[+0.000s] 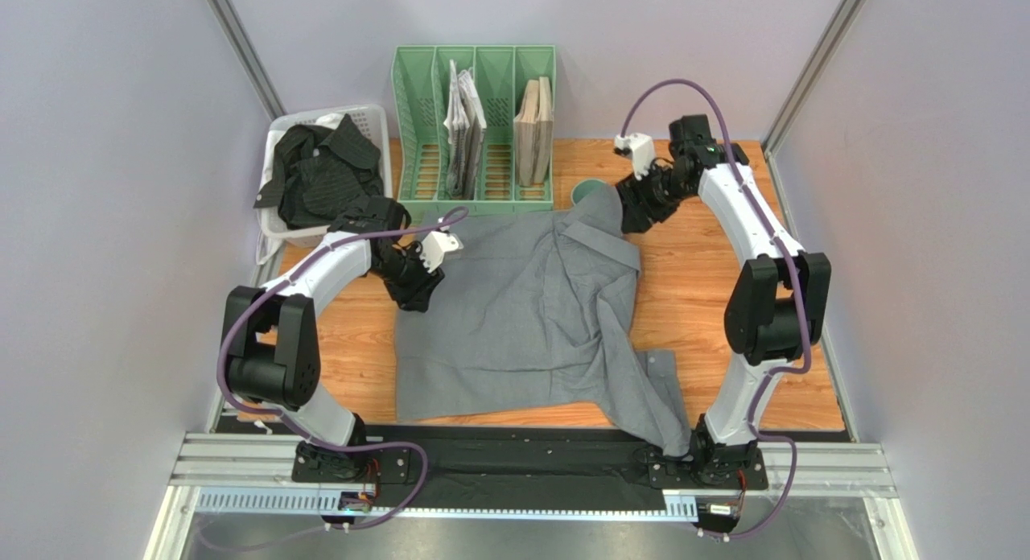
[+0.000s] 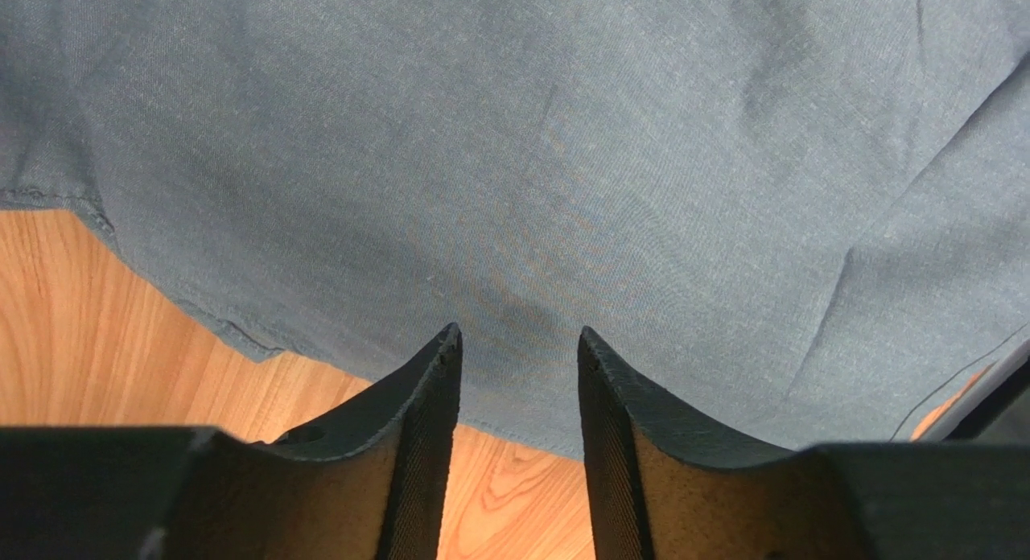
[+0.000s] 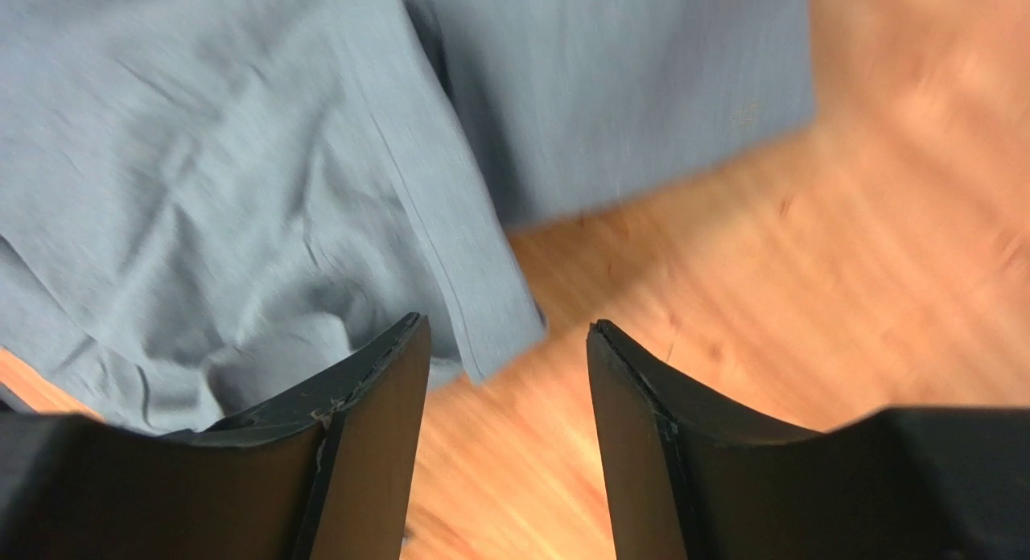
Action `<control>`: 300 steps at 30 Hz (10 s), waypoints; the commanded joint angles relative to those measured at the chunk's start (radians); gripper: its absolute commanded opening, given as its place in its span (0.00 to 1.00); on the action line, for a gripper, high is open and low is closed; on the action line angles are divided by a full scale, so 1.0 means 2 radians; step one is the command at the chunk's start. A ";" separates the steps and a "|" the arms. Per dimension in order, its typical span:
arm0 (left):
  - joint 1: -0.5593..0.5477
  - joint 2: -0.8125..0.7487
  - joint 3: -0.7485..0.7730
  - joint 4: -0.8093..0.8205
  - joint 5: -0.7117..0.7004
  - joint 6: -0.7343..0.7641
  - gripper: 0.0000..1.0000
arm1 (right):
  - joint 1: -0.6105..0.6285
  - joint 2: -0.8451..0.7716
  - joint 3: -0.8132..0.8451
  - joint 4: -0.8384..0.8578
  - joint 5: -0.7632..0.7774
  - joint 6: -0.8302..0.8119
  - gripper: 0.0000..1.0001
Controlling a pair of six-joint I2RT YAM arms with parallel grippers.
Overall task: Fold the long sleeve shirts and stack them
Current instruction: Flatten the shirt out, then fold the shirt
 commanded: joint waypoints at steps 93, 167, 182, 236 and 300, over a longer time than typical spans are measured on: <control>-0.078 0.111 0.073 0.022 -0.082 -0.033 0.26 | 0.071 -0.148 -0.264 -0.121 0.068 -0.091 0.01; 0.016 -0.022 0.111 -0.007 0.042 -0.027 0.60 | -0.106 -0.053 0.042 -0.135 -0.035 -0.067 1.00; 0.025 0.151 0.211 0.035 -0.013 -0.059 0.58 | -0.023 0.093 0.117 0.026 0.051 0.025 0.76; 0.004 0.074 0.169 0.059 0.008 -0.056 0.11 | -0.033 -0.129 -0.115 -0.083 -0.046 -0.074 0.00; -0.043 0.125 0.219 -0.186 0.118 0.164 0.05 | -0.041 -0.106 -0.195 -0.118 0.012 -0.136 0.00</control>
